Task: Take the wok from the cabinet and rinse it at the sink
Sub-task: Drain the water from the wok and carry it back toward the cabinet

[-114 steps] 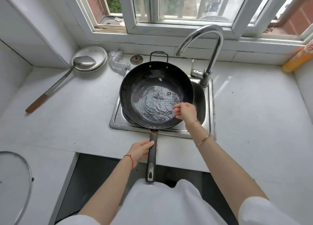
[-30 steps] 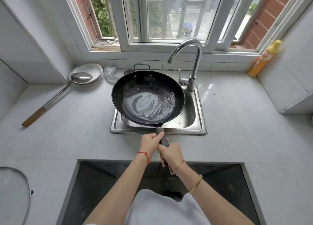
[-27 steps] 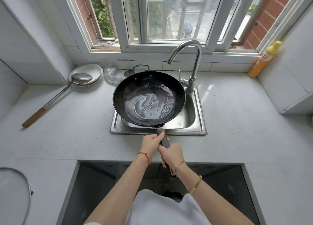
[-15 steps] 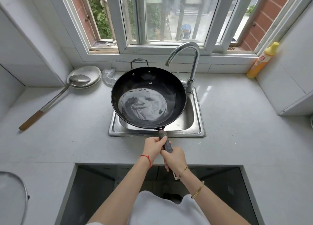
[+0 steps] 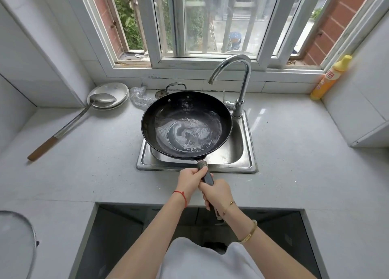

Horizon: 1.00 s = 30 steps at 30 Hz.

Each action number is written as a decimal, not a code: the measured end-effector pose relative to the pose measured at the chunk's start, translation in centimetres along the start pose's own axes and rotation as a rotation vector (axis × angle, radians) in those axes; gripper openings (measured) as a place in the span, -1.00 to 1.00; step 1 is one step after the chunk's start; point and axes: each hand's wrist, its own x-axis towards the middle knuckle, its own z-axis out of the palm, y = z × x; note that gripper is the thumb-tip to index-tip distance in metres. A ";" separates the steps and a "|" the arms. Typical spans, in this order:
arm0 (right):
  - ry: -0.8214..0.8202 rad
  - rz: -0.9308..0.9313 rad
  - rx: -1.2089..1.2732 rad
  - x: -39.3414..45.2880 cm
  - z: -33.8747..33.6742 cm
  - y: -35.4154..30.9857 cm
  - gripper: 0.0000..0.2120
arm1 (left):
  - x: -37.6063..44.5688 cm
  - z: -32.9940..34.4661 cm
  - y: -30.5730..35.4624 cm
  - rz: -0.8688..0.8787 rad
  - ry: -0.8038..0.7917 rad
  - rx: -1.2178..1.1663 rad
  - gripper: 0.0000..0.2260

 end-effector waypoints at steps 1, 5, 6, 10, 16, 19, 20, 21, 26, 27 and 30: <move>0.011 -0.012 -0.014 0.0 0.0 0.1 -0.77 | -0.1 0.1 0.0 -0.008 -0.013 -0.025 -0.77; 0.069 -0.078 -0.077 0.0 0.2 1.1 -0.80 | -0.5 0.4 0.0 -0.034 -0.056 -0.097 -0.81; 0.083 -0.090 -0.096 0.0 0.2 1.4 -0.81 | -0.6 0.5 -0.1 -0.037 -0.065 -0.109 -0.81; 0.079 -0.099 -0.105 0.1 -0.1 2.3 -0.82 | -0.8 0.9 -0.5 -0.025 -0.054 -0.127 -0.81; -0.069 -0.027 0.052 0.4 0.0 2.4 -0.79 | -0.9 0.4 -0.6 0.023 0.055 0.025 -0.80; -0.135 0.013 0.143 0.5 0.7 2.5 -0.76 | -0.9 -0.1 -0.5 0.043 0.125 0.132 -0.76; -0.158 0.026 0.173 0.6 0.8 2.5 -0.75 | -0.8 -0.3 -0.5 0.050 0.142 0.154 -0.76; -0.182 0.037 0.202 0.7 1.0 2.6 -0.75 | -0.8 -0.4 -0.5 0.057 0.157 0.179 -0.75; -0.323 0.122 0.352 1.4 1.1 2.7 -0.72 | -0.9 -0.8 0.0 0.084 0.235 0.313 -0.69; -0.349 0.142 0.375 1.6 1.1 2.7 -0.70 | -0.8 -0.8 0.1 0.090 0.253 0.342 -0.67; -0.407 0.165 0.414 2.1 1.3 2.7 -0.61 | -0.8 -0.8 0.3 0.122 0.313 0.475 -0.65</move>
